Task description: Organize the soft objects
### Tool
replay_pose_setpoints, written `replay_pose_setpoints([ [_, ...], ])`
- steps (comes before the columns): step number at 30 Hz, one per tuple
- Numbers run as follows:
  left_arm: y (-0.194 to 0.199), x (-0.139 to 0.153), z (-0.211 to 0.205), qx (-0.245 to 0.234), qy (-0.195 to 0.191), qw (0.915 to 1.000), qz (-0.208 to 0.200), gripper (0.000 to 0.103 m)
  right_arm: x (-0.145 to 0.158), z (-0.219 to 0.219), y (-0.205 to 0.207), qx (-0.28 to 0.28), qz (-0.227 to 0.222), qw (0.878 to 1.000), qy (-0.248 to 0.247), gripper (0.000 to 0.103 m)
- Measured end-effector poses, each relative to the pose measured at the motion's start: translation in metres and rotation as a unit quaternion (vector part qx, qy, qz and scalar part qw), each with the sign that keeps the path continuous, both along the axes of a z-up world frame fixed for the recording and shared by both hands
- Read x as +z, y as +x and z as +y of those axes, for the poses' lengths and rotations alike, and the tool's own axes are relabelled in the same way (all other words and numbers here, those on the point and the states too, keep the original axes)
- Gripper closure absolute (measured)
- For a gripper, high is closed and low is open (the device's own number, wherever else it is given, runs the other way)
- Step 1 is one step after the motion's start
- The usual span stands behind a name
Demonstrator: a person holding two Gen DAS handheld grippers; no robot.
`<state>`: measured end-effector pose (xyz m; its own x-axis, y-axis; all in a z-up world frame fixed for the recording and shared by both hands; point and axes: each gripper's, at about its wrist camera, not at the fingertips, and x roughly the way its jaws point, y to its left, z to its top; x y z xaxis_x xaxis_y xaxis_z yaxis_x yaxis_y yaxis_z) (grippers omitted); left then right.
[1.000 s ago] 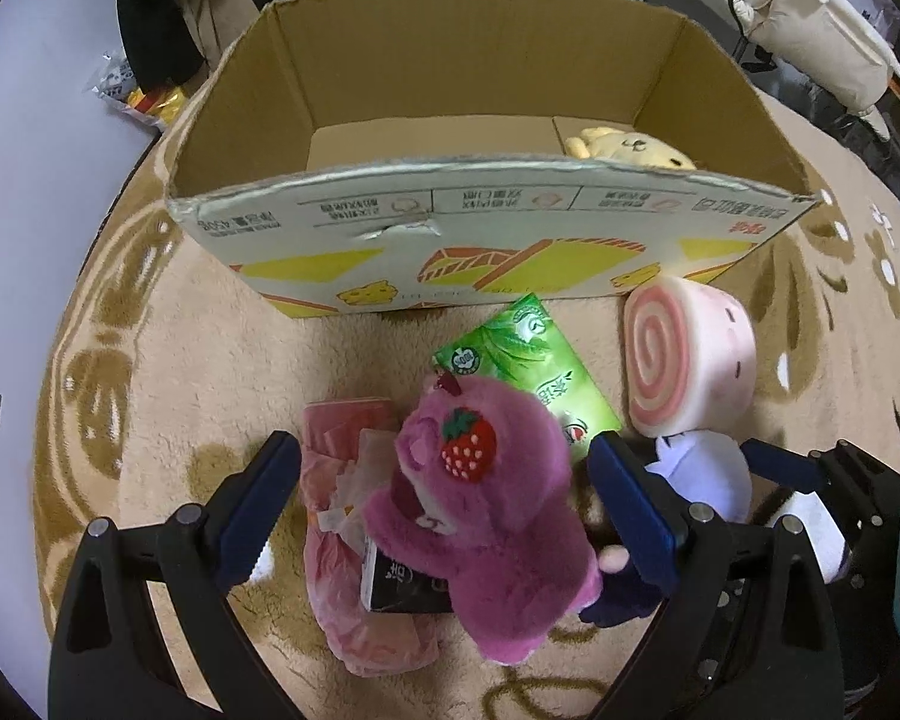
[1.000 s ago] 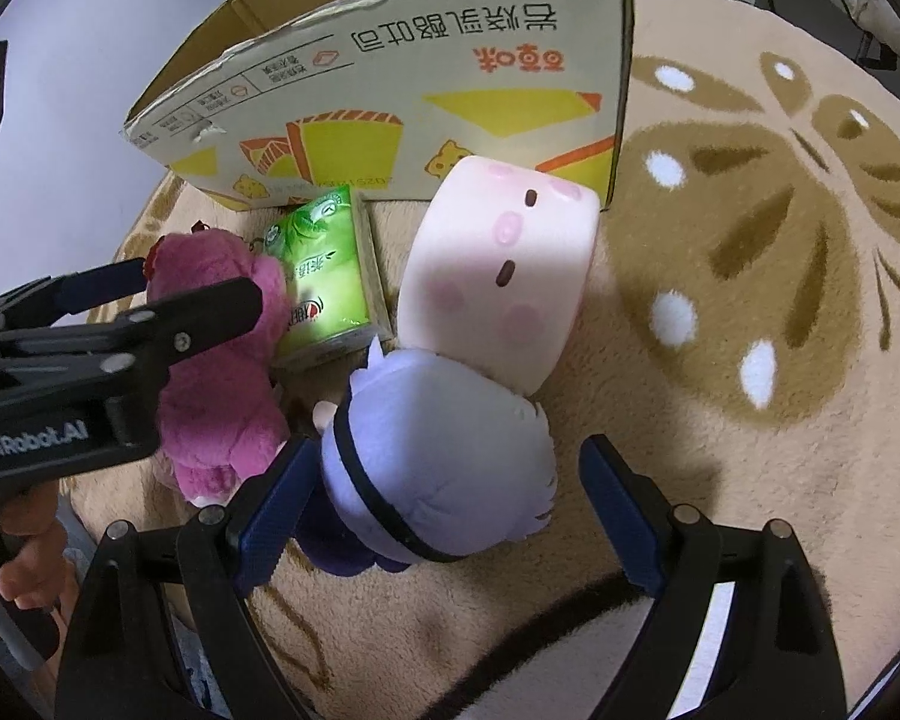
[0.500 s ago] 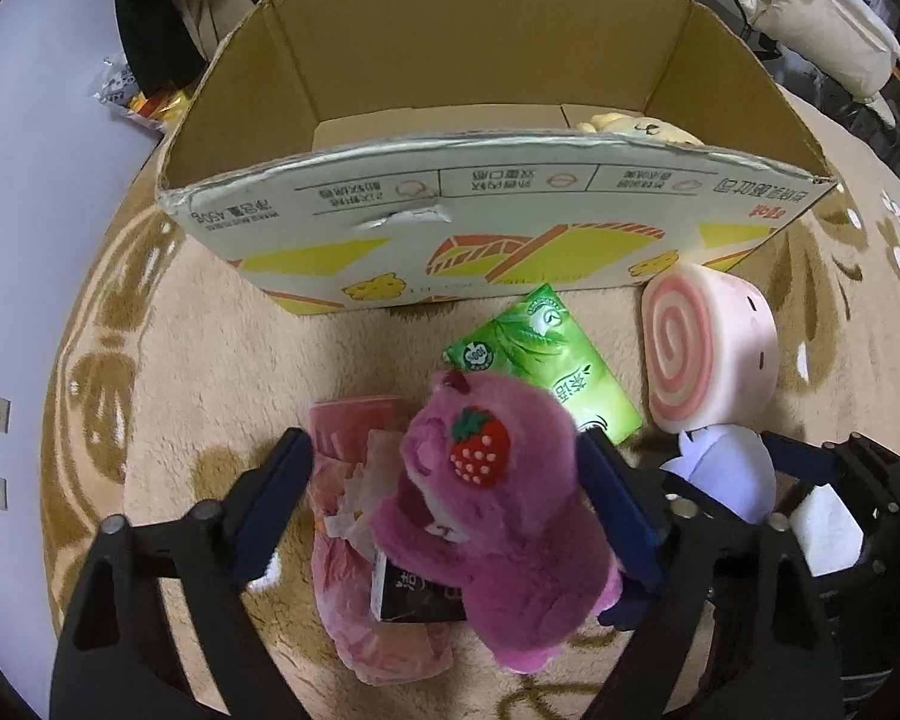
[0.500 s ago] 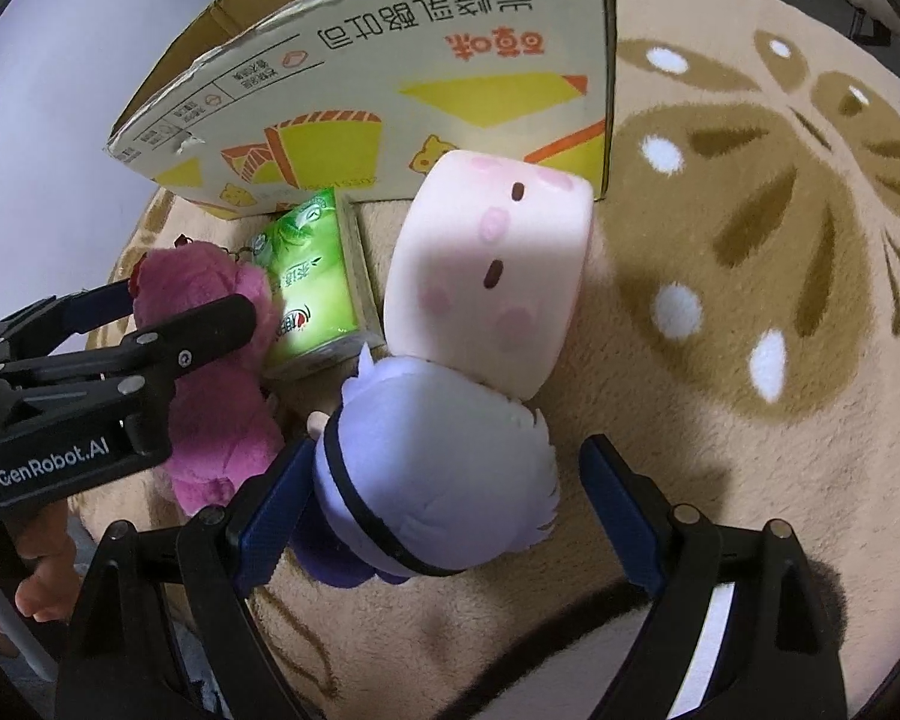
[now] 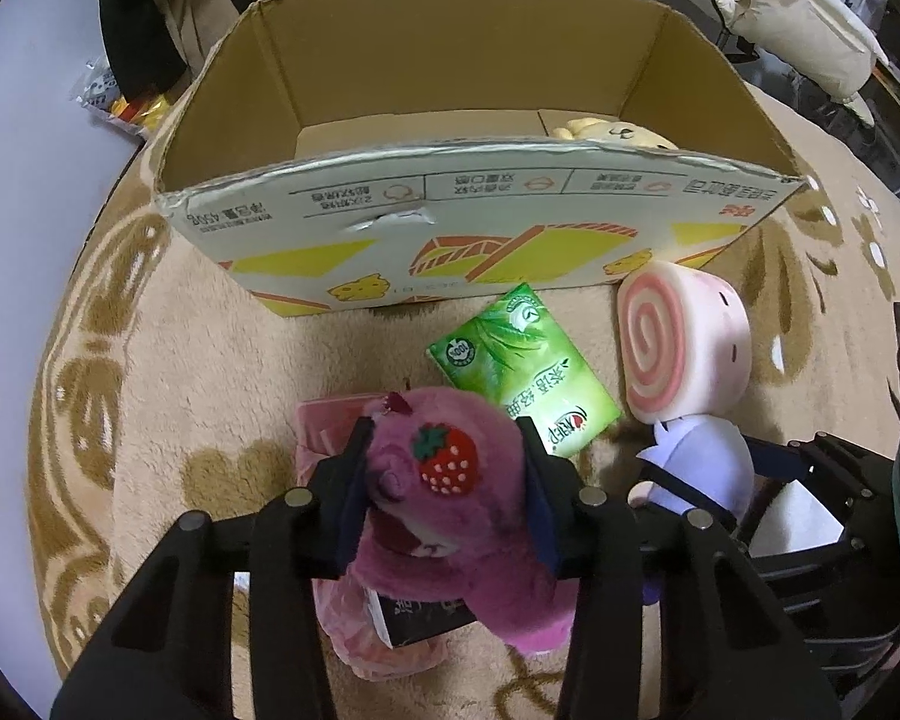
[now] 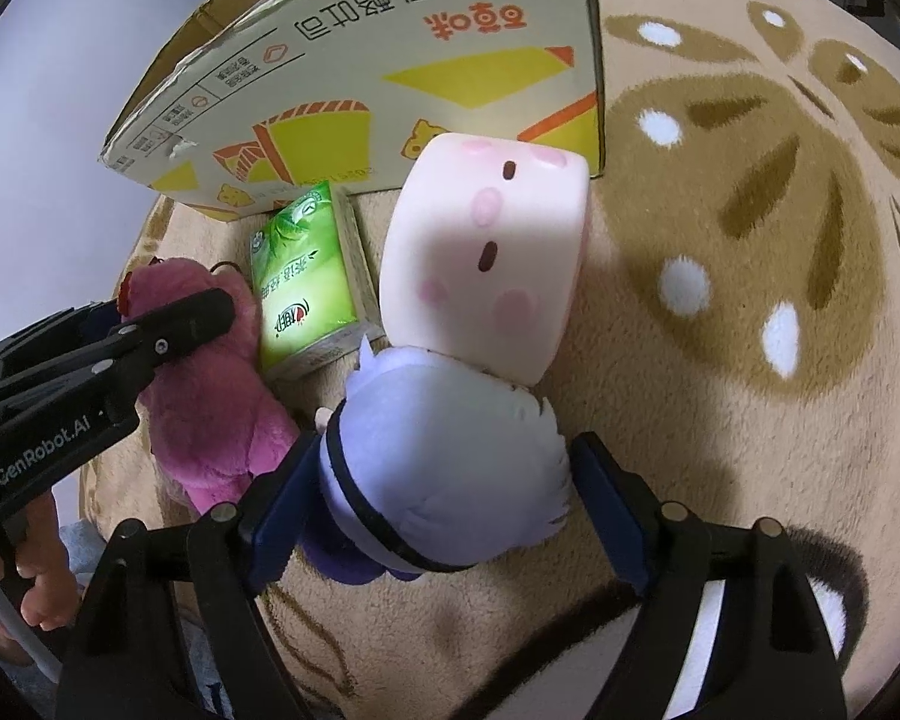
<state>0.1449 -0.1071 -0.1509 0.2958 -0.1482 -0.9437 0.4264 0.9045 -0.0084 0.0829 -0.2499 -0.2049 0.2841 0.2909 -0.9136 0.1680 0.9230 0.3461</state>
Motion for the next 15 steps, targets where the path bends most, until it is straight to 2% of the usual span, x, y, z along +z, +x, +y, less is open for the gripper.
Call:
replay_pose_setpoints([
  [3, -0.002, 0.001, 0.002, -0.002, -0.008, 1.0, 0.004, 0.062, 0.0, 0.002, 0.0, -0.001, -0.001, 1.0, 0.005, 0.022],
  [4, -0.003, 0.002, 0.003, -0.003, -0.009, 1.0, 0.002, 0.062, 0.0, 0.002, 0.0, 0.0, -0.003, 1.0, 0.011, 0.029],
  [5, -0.003, 0.003, 0.002, -0.003, -0.009, 1.0, 0.0, 0.062, 0.001, 0.002, 0.0, 0.003, -0.004, 1.0, 0.017, 0.031],
  [15, -0.009, 0.019, 0.019, 0.021, -0.023, 0.9992, -0.024, 0.062, 0.019, 0.003, -0.006, 0.009, -0.032, 0.999, 0.003, 0.034],
])
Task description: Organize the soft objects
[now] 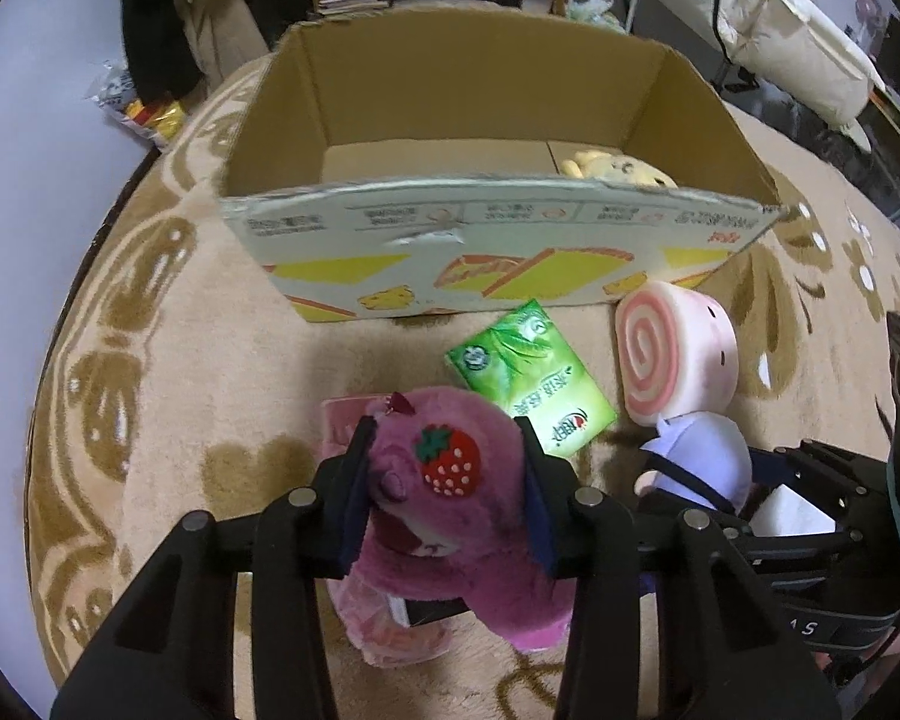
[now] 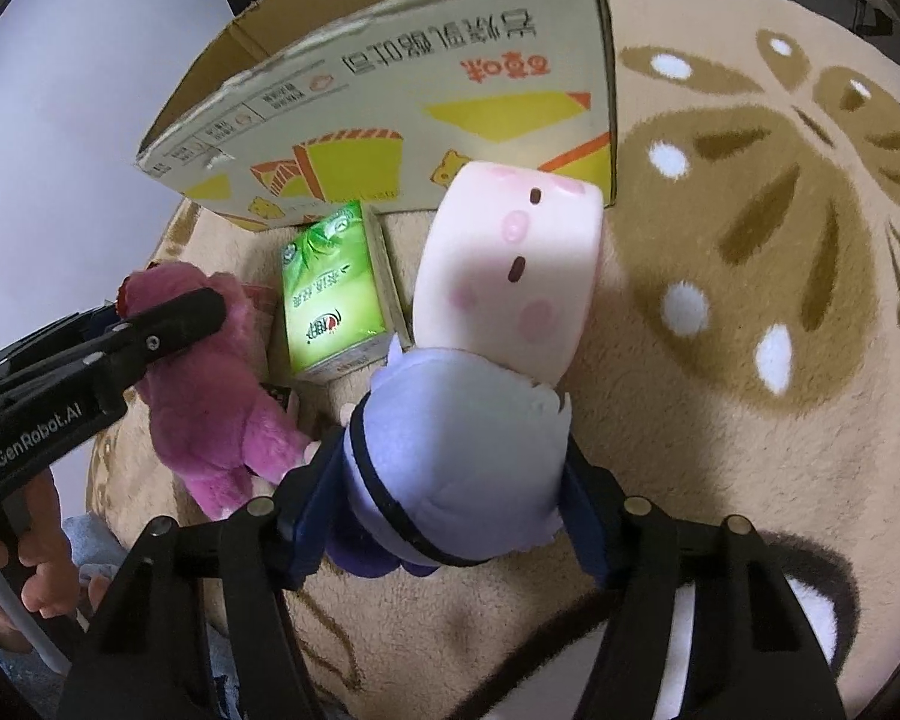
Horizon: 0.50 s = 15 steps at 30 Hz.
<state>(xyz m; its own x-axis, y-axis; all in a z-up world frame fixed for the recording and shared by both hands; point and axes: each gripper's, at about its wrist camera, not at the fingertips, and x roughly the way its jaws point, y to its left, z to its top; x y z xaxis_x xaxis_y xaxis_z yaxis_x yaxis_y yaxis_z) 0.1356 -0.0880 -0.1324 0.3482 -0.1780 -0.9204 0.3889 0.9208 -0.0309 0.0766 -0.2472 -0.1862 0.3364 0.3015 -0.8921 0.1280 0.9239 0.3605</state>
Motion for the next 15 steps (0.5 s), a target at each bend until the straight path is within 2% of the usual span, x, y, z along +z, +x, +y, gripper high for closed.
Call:
replay_pose_setpoints([
  [8, -0.007, 0.024, 0.024, 0.033, -0.011, 0.999, -0.029, 0.062, 0.024, -0.012, -0.013, -0.026, -0.03, 0.999, -0.011, 0.034],
  [15, -0.016, 0.045, 0.04, 0.054, -0.01, 0.9961, -0.069, 0.062, 0.049, -0.032, -0.021, -0.047, -0.069, 0.997, -0.001, 0.034],
])
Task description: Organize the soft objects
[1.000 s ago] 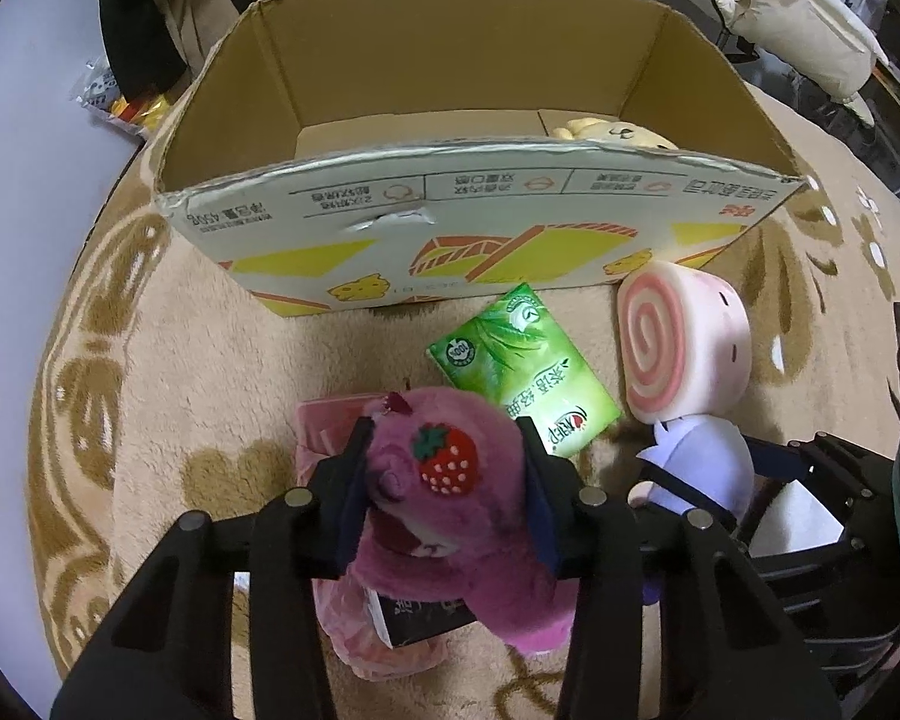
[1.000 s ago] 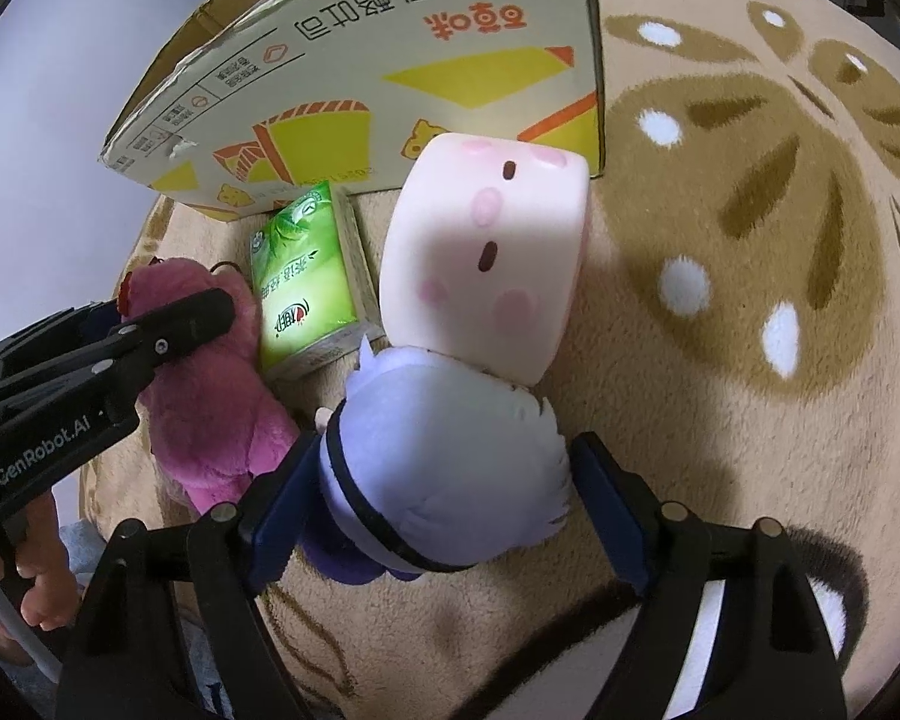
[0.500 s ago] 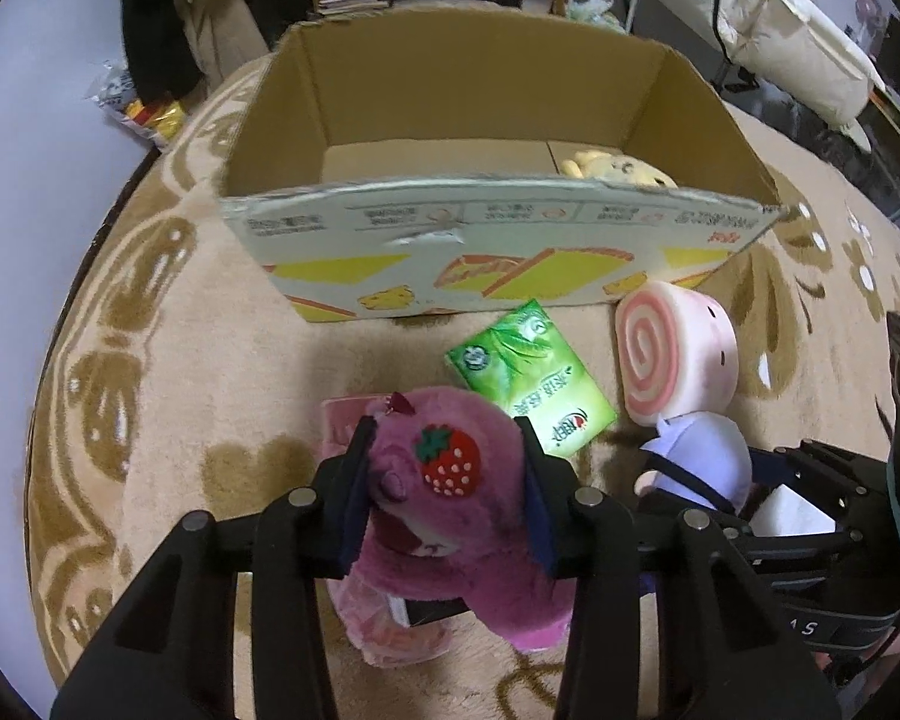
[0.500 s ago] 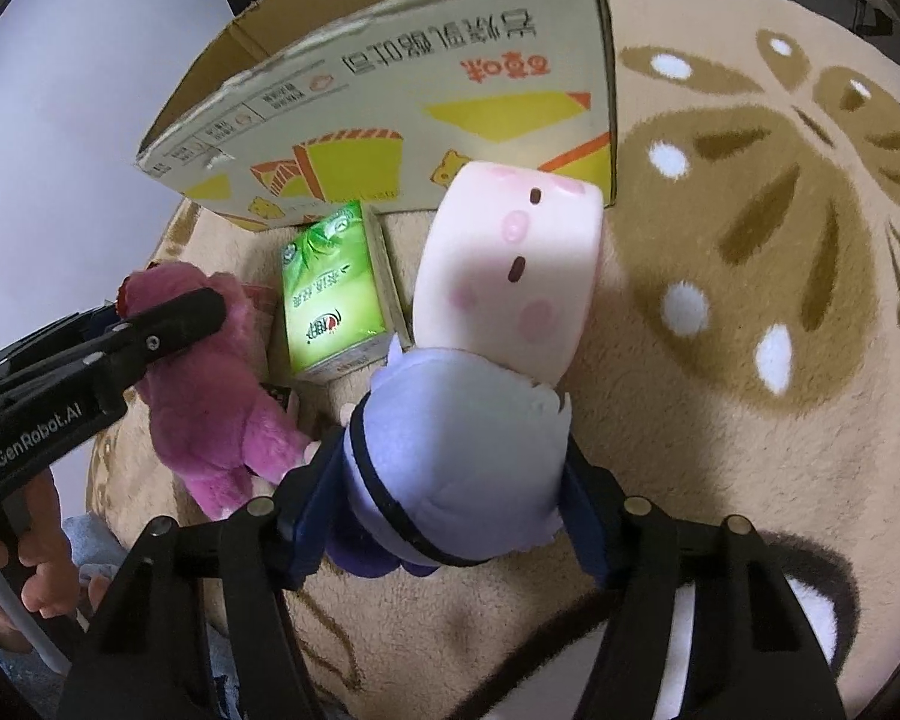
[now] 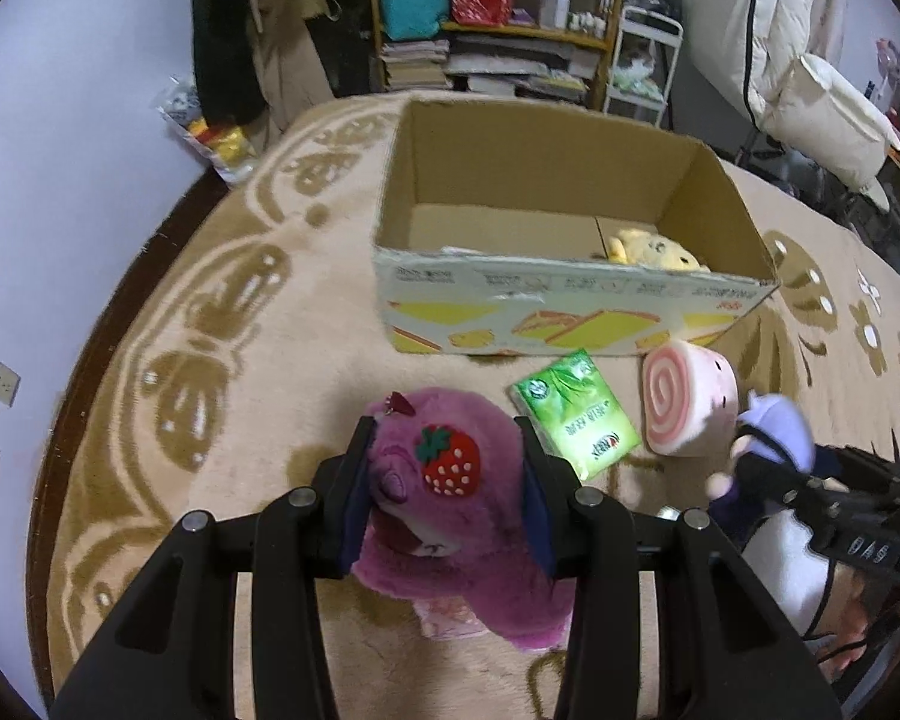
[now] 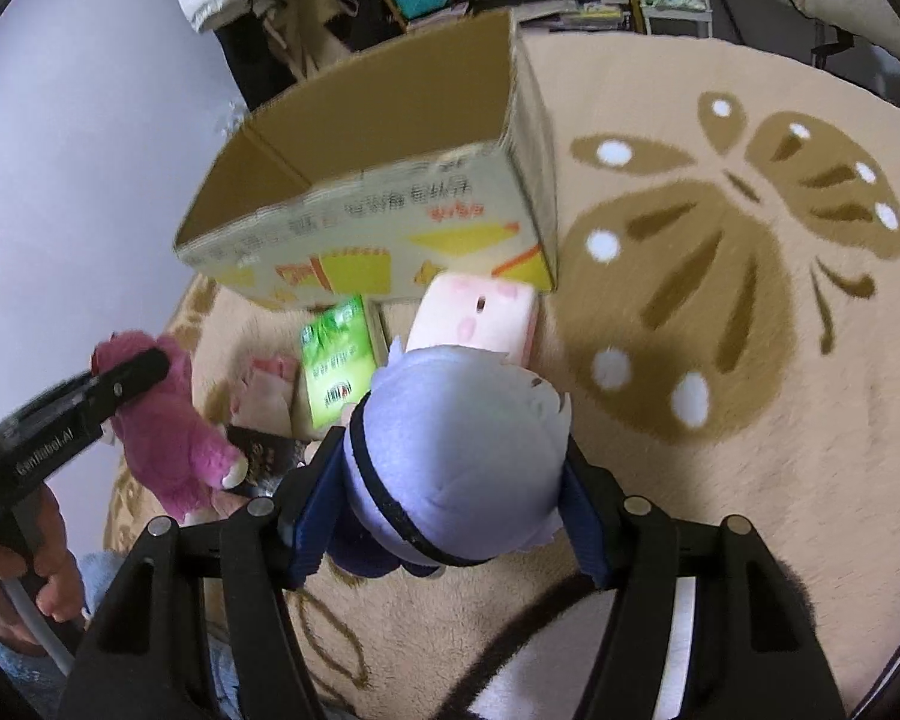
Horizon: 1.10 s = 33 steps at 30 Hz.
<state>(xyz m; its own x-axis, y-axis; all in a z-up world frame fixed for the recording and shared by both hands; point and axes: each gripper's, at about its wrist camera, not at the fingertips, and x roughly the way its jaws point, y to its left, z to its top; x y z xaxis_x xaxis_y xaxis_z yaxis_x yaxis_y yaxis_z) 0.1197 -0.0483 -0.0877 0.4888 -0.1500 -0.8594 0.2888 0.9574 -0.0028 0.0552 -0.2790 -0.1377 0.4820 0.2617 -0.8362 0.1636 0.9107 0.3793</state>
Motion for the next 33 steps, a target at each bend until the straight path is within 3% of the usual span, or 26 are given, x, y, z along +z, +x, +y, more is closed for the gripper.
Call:
replay_pose_setpoints([
  [6, -0.005, 0.016, 0.009, 0.008, 0.01, 0.9994, -0.033, 0.062, 0.032, -0.019, 0.001, -0.02, -0.055, 0.998, -0.009, 0.034],
  [16, -0.003, 0.054, 0.008, 0.002, -0.016, 0.9967, -0.08, 0.062, 0.079, -0.021, 0.015, -0.018, -0.128, 0.991, -0.044, 0.034],
  [25, 0.023, 0.093, -0.007, -0.005, -0.018, 0.9892, -0.145, 0.062, 0.109, -0.013, 0.033, -0.005, -0.159, 0.984, -0.077, 0.034],
  [33, 0.041, 0.1, -0.009, 0.0, -0.028, 0.9818, -0.188, 0.062, 0.117, -0.007, 0.058, 0.017, -0.168, 0.98, -0.101, 0.034],
])
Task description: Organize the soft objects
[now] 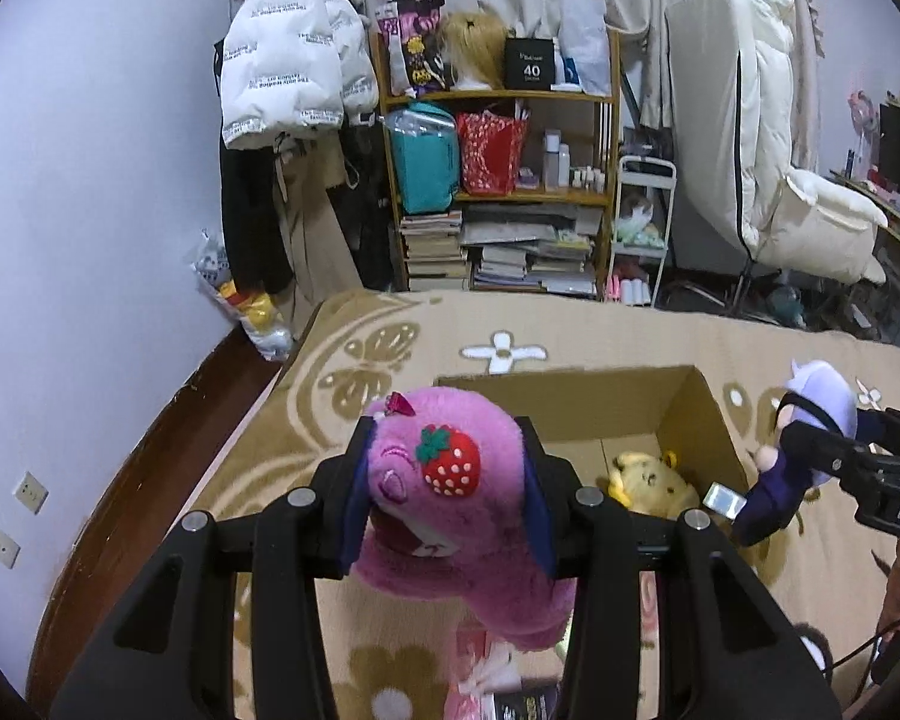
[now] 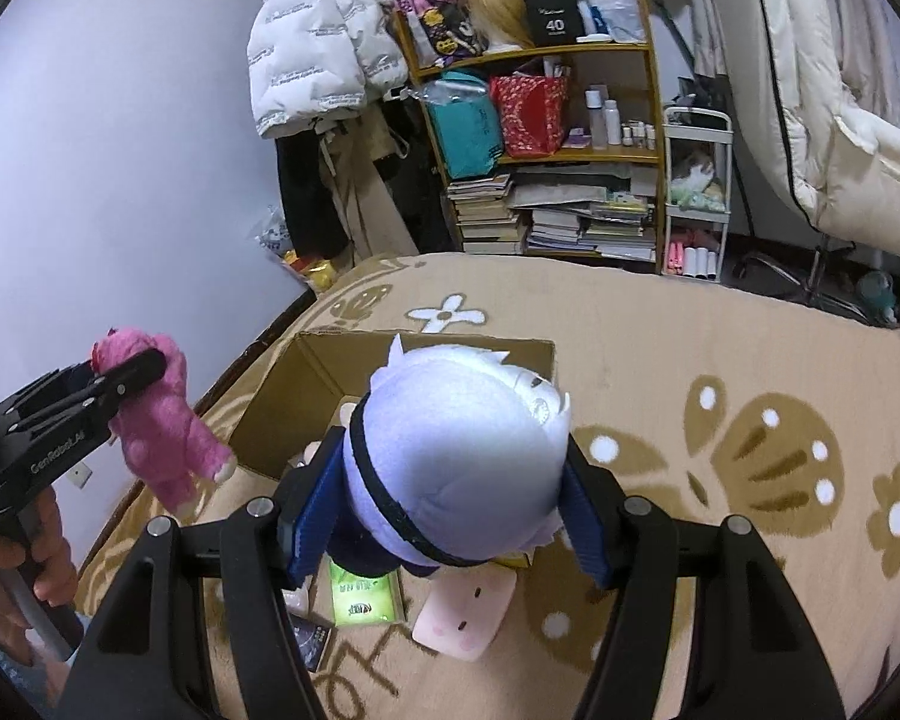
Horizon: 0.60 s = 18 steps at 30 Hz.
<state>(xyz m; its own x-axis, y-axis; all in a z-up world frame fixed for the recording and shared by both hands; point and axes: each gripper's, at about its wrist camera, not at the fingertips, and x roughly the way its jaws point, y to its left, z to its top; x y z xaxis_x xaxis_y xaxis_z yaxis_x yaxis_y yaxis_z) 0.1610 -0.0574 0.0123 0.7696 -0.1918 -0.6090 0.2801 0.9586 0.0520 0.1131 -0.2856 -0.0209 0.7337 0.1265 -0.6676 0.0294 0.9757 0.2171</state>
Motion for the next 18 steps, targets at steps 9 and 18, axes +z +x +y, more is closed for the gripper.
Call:
replay_pose_setpoints([
  [9, 0.022, -0.007, -0.002, 0.015, -0.013, 0.9996, -0.021, 0.062, -0.003, 0.008, 0.017, 0.007, -0.022, 0.999, -0.032, 0.034],
  [18, 0.029, -0.018, -0.003, 0.023, -0.016, 0.9994, -0.021, 0.062, -0.018, 0.011, 0.024, 0.012, -0.032, 0.999, -0.028, 0.034],
])
